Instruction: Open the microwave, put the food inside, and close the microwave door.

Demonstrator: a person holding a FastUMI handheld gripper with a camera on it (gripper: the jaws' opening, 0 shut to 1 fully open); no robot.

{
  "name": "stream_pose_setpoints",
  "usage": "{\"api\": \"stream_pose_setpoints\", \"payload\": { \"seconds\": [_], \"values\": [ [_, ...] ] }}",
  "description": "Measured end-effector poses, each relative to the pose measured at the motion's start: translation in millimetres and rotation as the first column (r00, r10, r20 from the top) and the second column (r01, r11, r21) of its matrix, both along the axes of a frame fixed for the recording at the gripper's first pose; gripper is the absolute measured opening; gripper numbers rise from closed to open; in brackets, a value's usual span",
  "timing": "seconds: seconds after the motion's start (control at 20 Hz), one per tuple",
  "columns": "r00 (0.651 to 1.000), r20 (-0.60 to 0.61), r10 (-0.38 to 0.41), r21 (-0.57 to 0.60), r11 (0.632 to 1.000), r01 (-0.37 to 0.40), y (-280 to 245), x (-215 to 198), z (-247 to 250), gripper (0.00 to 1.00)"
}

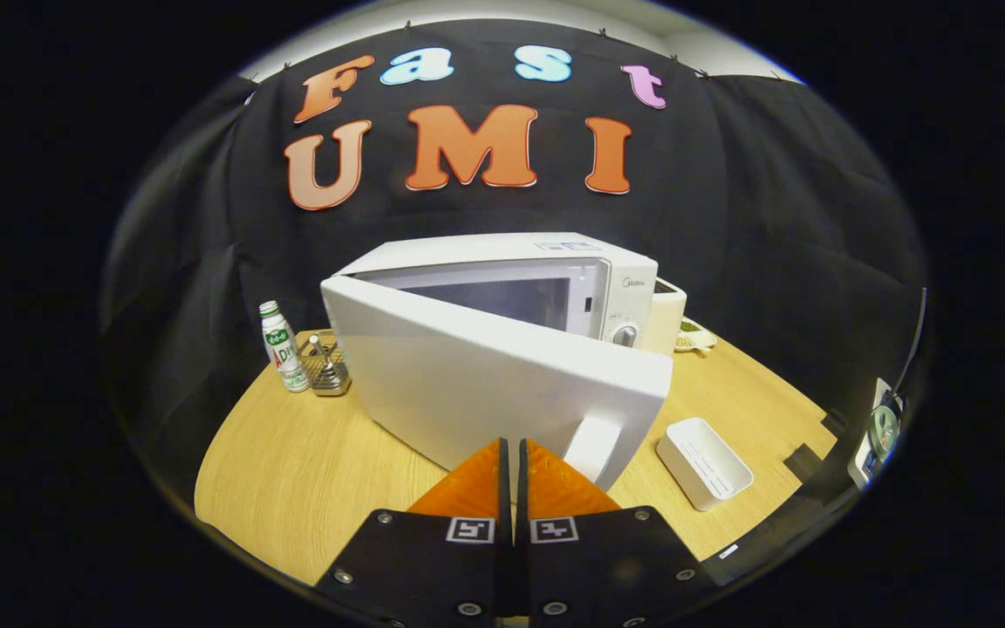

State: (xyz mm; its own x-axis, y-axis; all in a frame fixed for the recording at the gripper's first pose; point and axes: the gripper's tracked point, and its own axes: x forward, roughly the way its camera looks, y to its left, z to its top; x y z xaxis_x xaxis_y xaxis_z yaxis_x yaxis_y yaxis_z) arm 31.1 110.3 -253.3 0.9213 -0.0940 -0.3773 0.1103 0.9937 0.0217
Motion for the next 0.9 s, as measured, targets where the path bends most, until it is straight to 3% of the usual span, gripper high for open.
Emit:
{"api": "stream_pose_setpoints", "payload": {
  "seconds": [0.15,0.45,0.9],
  "values": [
    [1.000,0.011,-0.014,-0.045,0.999,0.015,-18.8,32.1,1.3,0.01],
    [0.999,0.012,-0.045,-0.020,0.999,0.045,-42.2,87.8,1.5,0.01],
    [0.996,0.085,0.002,-0.056,0.998,0.002,-51.4,158.9,20.6,0.01]
  ]
}}
